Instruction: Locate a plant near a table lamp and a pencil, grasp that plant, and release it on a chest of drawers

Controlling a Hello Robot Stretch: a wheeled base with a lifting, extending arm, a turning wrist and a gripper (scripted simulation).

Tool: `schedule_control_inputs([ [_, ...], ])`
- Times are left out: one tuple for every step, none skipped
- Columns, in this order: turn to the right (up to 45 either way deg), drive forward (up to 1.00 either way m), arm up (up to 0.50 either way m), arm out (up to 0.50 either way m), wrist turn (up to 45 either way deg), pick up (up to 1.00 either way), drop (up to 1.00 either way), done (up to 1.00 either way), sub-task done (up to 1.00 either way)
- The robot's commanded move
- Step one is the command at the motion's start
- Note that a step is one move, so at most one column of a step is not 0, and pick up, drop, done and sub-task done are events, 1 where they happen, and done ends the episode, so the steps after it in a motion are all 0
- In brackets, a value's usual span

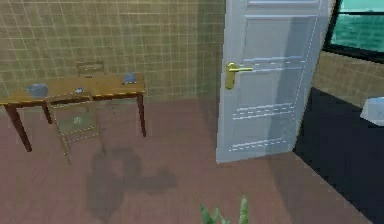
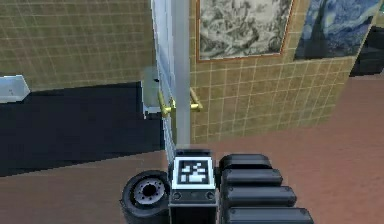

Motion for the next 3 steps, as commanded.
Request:
schedule_control_inputs([
  [30.0, 0.0, 0.0, 0.0, 0.0, 0.0, 0.0, 0.0, 0.0],
  [0.0, 0.7, 0.0, 0.0, 0.0, 0.0, 0.0, 0.0, 0.0],
  [33.0, 0.0, 0.0, 0.0, 0.0, 0.0, 0.0, 0.0, 0.0],
])
